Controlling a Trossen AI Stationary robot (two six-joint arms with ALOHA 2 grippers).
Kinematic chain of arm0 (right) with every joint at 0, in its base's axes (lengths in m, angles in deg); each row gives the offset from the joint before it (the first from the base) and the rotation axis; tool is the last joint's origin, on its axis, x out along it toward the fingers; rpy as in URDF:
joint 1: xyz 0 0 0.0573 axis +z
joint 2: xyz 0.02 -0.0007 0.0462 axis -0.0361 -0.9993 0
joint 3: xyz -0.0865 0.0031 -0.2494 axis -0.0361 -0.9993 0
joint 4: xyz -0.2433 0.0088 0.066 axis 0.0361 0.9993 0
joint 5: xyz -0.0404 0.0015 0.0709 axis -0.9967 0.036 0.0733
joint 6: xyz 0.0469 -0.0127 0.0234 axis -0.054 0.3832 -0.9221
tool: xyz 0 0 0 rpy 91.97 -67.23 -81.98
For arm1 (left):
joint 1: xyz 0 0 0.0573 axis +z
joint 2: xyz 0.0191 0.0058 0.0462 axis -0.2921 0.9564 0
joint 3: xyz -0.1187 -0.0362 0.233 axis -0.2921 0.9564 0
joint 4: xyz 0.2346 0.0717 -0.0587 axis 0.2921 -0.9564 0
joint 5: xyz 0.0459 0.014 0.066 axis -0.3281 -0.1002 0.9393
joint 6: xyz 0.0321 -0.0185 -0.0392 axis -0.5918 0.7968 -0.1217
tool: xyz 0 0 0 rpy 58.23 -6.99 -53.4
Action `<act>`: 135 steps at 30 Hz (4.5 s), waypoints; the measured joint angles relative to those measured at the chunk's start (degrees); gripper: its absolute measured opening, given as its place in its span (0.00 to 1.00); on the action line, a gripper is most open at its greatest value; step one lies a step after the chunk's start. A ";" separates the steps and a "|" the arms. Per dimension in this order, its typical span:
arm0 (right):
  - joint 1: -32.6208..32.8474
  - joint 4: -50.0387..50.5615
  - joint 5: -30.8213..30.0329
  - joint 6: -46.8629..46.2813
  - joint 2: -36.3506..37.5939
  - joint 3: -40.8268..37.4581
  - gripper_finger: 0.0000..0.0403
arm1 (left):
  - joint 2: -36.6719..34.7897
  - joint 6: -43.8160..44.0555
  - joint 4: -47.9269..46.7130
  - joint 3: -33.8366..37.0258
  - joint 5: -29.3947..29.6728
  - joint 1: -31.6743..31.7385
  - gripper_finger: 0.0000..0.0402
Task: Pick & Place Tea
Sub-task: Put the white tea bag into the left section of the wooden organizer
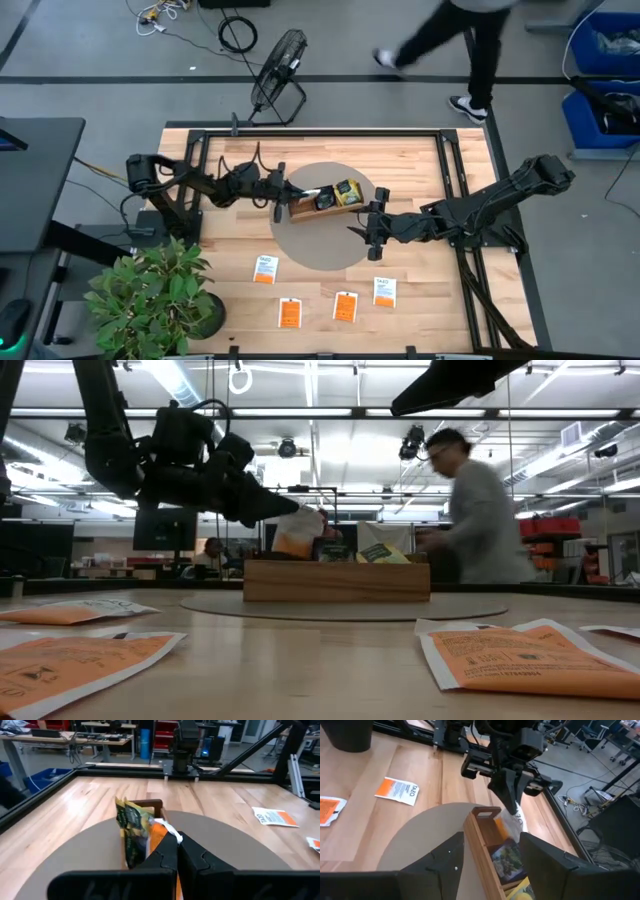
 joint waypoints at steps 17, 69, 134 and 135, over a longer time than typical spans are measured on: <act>0.00 0.35 0.88 0.44 -1.07 0.00 0.50 | -0.06 -1.29 -0.58 3.41 1.74 0.06 0.00; -0.33 -0.08 0.83 -0.39 -2.86 -0.02 0.50 | -6.59 -1.58 -12.36 3.45 5.18 0.10 0.04; -0.33 0.29 1.05 -0.42 -2.86 -0.02 0.50 | -6.55 0.43 -12.05 3.36 19.65 -2.37 0.31; -0.33 0.29 1.04 -0.43 -2.86 -0.02 0.50 | -6.55 0.52 -12.42 3.36 19.65 -2.37 0.31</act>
